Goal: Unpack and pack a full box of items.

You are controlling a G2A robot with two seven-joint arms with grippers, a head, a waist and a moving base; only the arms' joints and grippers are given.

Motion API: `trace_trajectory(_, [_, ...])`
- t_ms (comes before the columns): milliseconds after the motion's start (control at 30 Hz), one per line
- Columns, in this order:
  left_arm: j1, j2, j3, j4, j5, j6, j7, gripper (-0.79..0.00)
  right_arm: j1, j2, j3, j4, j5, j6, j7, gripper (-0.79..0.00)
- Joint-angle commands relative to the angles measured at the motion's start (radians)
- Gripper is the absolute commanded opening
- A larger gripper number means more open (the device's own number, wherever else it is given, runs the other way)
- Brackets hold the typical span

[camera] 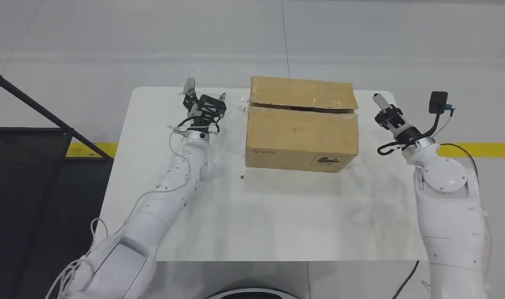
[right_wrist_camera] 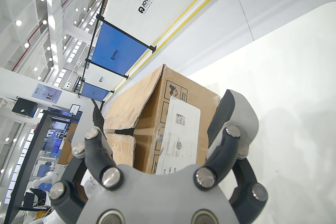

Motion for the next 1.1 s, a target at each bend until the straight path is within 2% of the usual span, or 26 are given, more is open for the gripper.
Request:
trace_trajectory(0, [0.045, 0.013, -0.016, -0.062, 0.031, 0.012, -0.030, 0.000, 0.000, 0.000, 0.000, 0.000, 0.000, 0.000, 0.000, 0.000])
trace_trajectory(267, [0.245, 0.057, -0.091, -0.340, 0.160, 0.027, -0.179, 0.000, 0.000, 0.000, 0.000, 0.000, 0.000, 0.000, 0.000, 0.000])
trace_trajectory(500, [0.380, 0.074, -0.136, -0.507, 0.225, 0.011, -0.264, 0.000, 0.000, 0.000, 0.000, 0.000, 0.000, 0.000, 0.000, 0.000])
trace_trajectory(667, [0.422, 0.077, -0.152, -0.540, 0.245, -0.010, -0.303, 0.000, 0.000, 0.000, 0.000, 0.000, 0.000, 0.000, 0.000, 0.000])
trace_trajectory(867, [0.436, 0.077, -0.179, -0.519, 0.238, -0.025, -0.314, 0.000, 0.000, 0.000, 0.000, 0.000, 0.000, 0.000, 0.000, 0.000])
trace_trajectory(1067, [0.446, 0.083, -0.237, -0.499, 0.200, -0.046, -0.311, 0.000, 0.000, 0.000, 0.000, 0.000, 0.000, 0.000, 0.000, 0.000])
